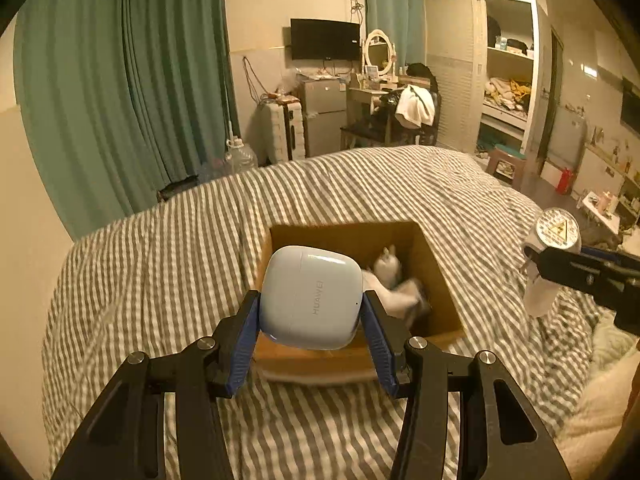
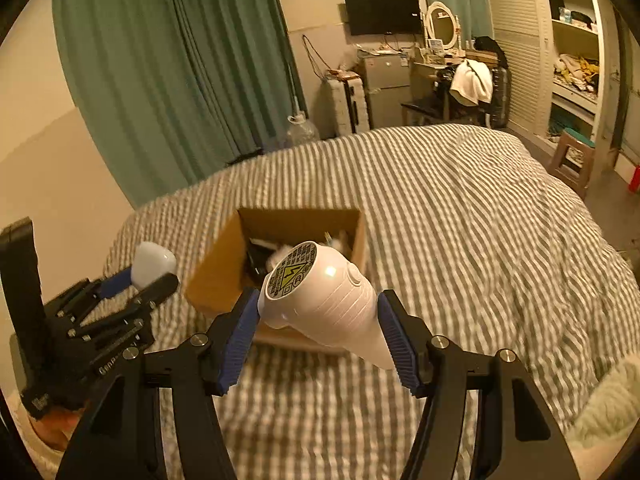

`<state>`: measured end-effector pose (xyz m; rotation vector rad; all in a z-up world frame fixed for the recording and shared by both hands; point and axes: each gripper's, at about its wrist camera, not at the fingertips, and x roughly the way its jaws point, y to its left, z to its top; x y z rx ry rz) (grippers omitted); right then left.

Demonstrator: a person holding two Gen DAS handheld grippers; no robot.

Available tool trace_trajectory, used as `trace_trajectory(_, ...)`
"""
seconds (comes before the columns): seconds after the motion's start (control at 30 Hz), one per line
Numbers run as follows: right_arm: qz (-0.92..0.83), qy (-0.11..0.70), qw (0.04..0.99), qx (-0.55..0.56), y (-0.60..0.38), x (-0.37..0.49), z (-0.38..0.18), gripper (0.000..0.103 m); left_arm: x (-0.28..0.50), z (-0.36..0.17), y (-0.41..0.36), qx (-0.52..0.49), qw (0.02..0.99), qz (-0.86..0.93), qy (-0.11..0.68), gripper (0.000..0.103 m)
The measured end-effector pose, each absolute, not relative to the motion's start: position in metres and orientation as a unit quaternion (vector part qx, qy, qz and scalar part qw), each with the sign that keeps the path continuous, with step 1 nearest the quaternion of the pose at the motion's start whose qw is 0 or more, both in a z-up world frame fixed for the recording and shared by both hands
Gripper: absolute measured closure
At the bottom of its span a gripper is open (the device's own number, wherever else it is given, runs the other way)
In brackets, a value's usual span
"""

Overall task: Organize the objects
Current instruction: 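Carry the hair dryer in the right tool while the left tool carries the earbud case over the box, then open the right tool to drop the hair dryer while the left tool releases the earbud case into the box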

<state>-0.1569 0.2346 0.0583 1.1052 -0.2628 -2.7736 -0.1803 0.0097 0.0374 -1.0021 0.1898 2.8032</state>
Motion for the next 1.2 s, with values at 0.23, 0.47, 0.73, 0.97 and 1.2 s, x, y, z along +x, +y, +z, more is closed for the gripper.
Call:
trace_trajectory(0.23, -0.919, -0.117, 0.104, 0.362, 0.226, -0.222, 0.055, 0.043, -0.238, 0.031, 0.010, -0.340, 0.073, 0.935, 0.066, 0.052)
trace_trajectory(0.47, -0.901, -0.160, 0.118, 0.386, 0.227, -0.284, 0.020, 0.043, -0.294, 0.000, 0.021, -0.370, 0.079, 0.923, 0.064, 0.052)
trace_trajectory(0.73, -0.862, -0.217, 0.124, 0.442, 0.234, -0.330, -0.041, 0.043, -0.317, -0.048, 0.032, -0.407, 0.088, 0.907, 0.067, 0.052)
trace_trajectory(0.97, -0.859, -0.218, 0.126, 0.446, 0.225, -0.329, -0.063, 0.040, -0.310, -0.081, 0.023, -0.445, 0.097, 0.889, 0.041, 0.050)
trace_trajectory(1.2, -0.858, -0.247, 0.130, 0.432, 0.226, -0.314, -0.051, 0.024, -0.294, -0.063, 0.018, -0.442, 0.104, 0.890, 0.033, 0.028)
